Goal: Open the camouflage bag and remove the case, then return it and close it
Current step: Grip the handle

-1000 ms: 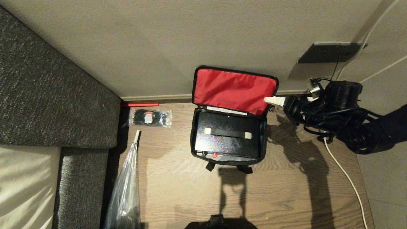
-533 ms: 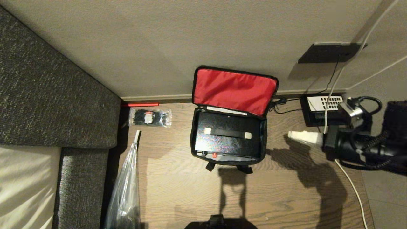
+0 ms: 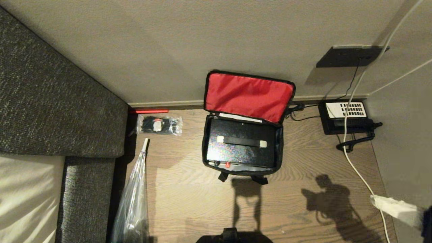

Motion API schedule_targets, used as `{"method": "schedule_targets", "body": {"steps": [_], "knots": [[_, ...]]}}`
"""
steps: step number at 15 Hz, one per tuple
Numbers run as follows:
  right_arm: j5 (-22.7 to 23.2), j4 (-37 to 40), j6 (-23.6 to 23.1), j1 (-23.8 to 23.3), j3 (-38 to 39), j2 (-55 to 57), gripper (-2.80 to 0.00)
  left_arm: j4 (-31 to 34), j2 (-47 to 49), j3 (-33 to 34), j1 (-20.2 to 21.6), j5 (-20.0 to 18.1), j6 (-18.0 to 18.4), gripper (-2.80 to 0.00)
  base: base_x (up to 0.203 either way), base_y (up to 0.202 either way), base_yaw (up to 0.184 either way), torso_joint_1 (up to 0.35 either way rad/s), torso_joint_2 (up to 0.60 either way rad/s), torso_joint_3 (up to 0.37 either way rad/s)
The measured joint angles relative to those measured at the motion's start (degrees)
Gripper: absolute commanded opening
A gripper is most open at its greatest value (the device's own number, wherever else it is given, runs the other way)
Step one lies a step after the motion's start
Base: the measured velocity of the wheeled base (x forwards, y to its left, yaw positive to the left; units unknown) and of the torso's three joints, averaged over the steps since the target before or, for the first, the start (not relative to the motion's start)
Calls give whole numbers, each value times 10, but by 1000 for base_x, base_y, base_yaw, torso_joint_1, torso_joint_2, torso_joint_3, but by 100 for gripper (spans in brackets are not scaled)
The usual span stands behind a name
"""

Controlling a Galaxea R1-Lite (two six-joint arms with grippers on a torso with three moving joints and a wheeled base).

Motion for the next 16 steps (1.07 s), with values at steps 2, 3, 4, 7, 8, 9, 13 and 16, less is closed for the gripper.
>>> {"method": "schedule_targets", "body": {"steps": [2,3,4,7,8,9,13,16], "knots": [[-40,112,-55,-6,17,-117,-280,0,0,0,0,0,0,-280,0,0,0,0,0,0],[-56,154,-78,-12,26,-161,-280,0,0,0,0,0,0,-280,0,0,0,0,0,0],[-69,190,-98,-19,42,-200,-280,0,0,0,0,0,0,-280,0,0,0,0,0,0],[-84,212,-132,-41,90,-286,-280,0,0,0,0,0,0,-280,0,0,0,0,0,0],[-92,204,-139,-46,97,-310,-280,0,0,0,0,0,0,-280,0,0,0,0,0,0],[-111,183,-143,-50,108,-330,-280,0,0,0,0,0,0,-280,0,0,0,0,0,0],[-206,160,-136,-60,139,-427,-280,0,0,0,0,0,0,-280,0,0,0,0,0,0],[-210,158,-121,-62,145,-472,-280,0,0,0,0,0,0,-280,0,0,0,0,0,0]]}}
